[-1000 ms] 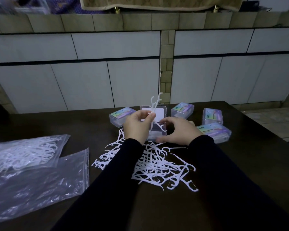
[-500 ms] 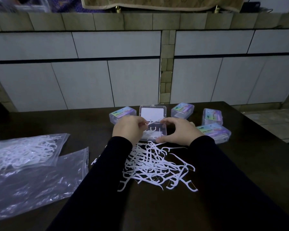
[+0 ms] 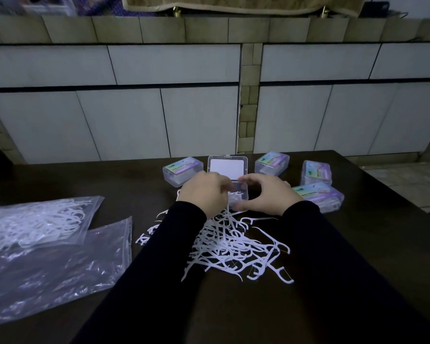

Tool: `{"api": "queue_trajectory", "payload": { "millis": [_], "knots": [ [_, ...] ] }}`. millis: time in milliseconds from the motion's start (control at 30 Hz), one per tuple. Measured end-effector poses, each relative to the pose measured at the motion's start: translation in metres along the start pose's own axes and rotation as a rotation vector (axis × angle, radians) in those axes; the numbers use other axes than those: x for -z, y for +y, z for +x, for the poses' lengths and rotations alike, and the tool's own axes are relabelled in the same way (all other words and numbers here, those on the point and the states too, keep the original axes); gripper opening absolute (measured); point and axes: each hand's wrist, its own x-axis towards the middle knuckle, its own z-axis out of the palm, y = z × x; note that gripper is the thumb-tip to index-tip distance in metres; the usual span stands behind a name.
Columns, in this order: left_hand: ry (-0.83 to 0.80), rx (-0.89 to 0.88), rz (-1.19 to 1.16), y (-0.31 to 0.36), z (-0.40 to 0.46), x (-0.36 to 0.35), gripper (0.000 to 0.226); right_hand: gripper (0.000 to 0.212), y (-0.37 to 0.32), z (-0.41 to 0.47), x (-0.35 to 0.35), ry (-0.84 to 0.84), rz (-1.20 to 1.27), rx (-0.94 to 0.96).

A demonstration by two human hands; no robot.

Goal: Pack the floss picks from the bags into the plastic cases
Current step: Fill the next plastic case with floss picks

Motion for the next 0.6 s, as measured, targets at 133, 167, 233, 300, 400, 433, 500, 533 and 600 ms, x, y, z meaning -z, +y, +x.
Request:
{"api": "queue_trajectory", "payload": {
  "millis": [133,167,233,300,400,433,500,533,600],
  "knots": [
    [-0.100,0.060,-0.064,-0.004,-0.003,0.003,0.028,0.077,0.000,0.000,0.001,0.001,0.009,0.001],
    [-0.098,0.051,-0.093,-0.004,-0.003,0.003,0.029,0.077,0.000,0.000,0.000,0.002,0.012,0.003],
    [-0.070,0.010,-0.134,-0.001,-0.004,0.004,0.029,0.075,0.000,0.000,0.000,0.003,0.020,0.008],
    [-0.064,-0.027,-0.113,0.006,-0.005,0.003,0.025,0.071,0.000,0.001,0.000,0.000,0.023,0.014],
    [-0.072,-0.021,-0.052,0.008,-0.005,0.001,0.022,0.069,0.000,0.001,0.000,0.000,0.027,0.011],
    [-0.066,-0.002,-0.053,0.005,-0.005,0.001,0.022,0.070,0.000,0.001,0.000,0.001,0.029,0.011],
    [-0.056,0.038,-0.068,-0.002,-0.005,0.003,0.023,0.075,-0.001,0.000,-0.001,0.001,0.029,0.008],
    [-0.051,0.054,-0.078,-0.006,-0.005,0.004,0.025,0.077,-0.001,0.000,-0.001,-0.002,0.029,0.004],
    [-0.022,0.077,-0.084,-0.011,-0.005,0.004,0.030,0.078,-0.001,0.001,-0.001,-0.012,0.030,-0.005]
  ]
}}
